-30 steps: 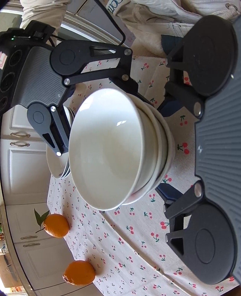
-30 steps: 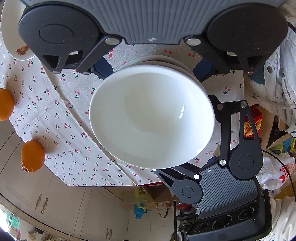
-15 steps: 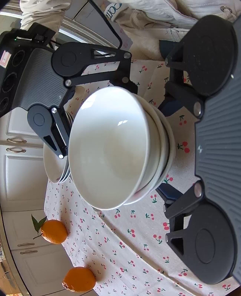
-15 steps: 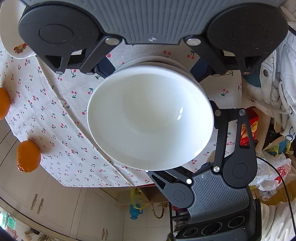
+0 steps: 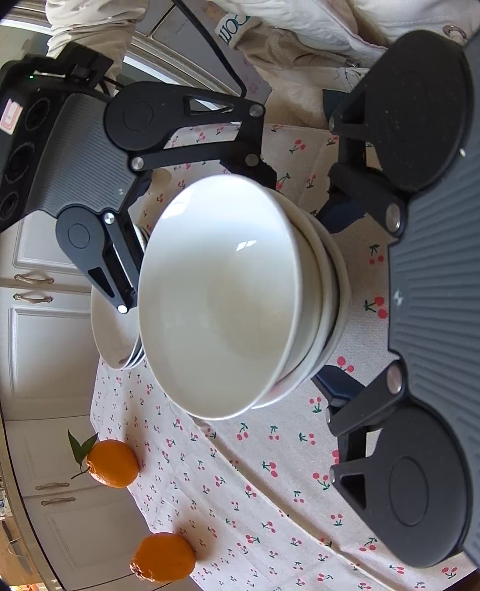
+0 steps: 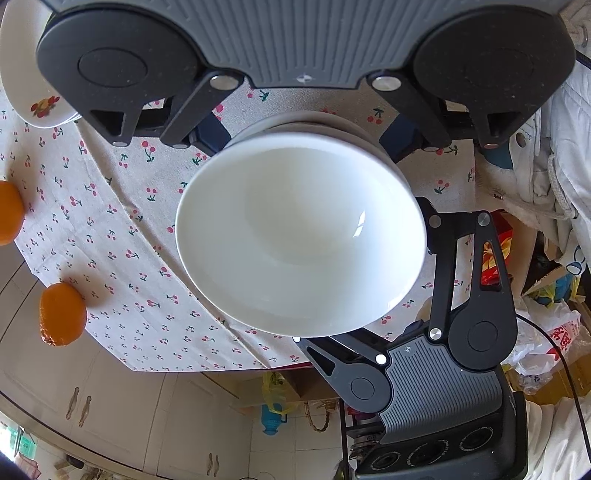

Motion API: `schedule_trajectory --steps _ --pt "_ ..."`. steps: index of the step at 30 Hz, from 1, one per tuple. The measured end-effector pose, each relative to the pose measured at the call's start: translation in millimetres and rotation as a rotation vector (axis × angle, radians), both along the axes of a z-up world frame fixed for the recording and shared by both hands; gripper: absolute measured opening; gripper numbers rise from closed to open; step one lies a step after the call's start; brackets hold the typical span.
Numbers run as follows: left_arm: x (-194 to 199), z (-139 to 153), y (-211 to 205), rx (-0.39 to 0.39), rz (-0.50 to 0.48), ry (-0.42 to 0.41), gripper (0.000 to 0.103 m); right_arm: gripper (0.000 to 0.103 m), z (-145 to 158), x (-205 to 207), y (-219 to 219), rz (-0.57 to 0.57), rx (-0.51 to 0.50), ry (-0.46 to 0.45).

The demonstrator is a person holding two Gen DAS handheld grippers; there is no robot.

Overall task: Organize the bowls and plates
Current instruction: 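Carry the bowl stack with both tools and lower it onto the plate stack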

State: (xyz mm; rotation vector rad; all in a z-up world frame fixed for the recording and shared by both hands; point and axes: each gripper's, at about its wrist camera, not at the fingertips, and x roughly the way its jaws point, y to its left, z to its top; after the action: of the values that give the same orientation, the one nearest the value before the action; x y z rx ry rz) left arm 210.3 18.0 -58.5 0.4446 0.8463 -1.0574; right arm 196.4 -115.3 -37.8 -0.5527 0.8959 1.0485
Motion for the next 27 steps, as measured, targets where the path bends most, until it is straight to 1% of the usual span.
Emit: schedule_trajectory --steps 8,13,22,27 --pt "4.0 23.5 -29.2 -0.011 -0.005 -0.043 0.078 0.089 21.6 0.7 -31.0 -0.028 0.014 -0.048" --pt "11.6 32.9 -57.2 -0.023 -0.035 -0.075 0.078 0.089 34.1 5.5 -60.9 -0.065 0.018 -0.072" --pt "38.5 41.5 -115.2 -0.047 -0.107 -0.125 0.078 0.089 50.2 20.4 -121.4 -0.147 0.009 -0.126" --pt "60.6 35.4 -147.0 -0.055 -0.135 -0.139 0.078 0.089 44.7 36.8 -153.0 -0.204 -0.002 -0.13"
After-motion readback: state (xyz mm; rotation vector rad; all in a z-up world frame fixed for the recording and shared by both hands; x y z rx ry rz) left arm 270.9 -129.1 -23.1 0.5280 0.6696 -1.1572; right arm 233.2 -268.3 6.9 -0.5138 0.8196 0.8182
